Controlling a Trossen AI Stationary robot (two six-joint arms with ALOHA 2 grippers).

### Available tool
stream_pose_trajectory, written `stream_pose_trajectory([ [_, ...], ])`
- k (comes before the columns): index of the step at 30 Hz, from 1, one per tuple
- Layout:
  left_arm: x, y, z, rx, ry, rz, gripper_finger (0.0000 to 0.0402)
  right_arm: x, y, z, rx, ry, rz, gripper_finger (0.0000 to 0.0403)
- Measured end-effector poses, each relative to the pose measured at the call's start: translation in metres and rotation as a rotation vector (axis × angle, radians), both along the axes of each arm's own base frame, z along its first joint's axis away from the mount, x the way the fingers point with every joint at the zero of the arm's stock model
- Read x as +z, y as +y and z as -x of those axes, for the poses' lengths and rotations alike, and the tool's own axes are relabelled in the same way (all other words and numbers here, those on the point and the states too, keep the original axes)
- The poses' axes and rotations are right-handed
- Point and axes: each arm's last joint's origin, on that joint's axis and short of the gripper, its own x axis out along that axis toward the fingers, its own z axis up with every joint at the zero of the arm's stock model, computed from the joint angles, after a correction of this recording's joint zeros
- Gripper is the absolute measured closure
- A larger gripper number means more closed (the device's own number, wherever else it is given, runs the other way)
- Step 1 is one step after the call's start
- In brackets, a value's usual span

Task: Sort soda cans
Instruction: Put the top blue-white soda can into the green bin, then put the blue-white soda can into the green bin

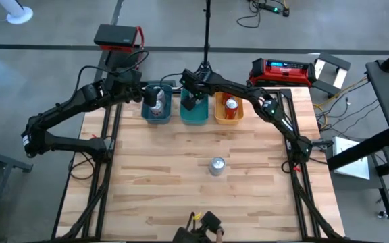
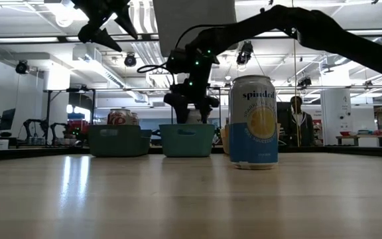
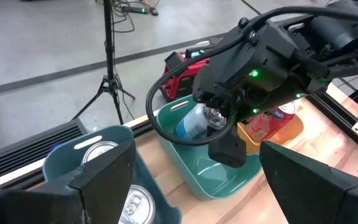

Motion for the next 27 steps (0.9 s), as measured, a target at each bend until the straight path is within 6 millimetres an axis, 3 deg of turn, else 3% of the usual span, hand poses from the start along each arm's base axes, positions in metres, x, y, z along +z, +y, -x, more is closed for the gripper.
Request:
stream_pose_trajectory([
  [6,0.0,0.0,0.0,0.0,-0.002,-0.002,0.0074,-0.001,-0.001,0.0,-0.01,0.003,0.018,0.0037],
  [14,0.002,0.001,-0.001,-0.012,-0.007,-0.028,0.0074,0.004,-0.001,0.001,-0.037,-0.007,0.025,0.003],
  [23,0.003,0.0,0.0,-0.02,-0.005,-0.043,0.0074,0.041,0.01,0.007,-0.048,-0.082,0.042,0.003],
  [27,0.005,-0.003,0.001,-0.036,-0.006,-0.057,0.0074,0.067,0.023,0.009,-0.039,-0.141,0.06,0.003],
])
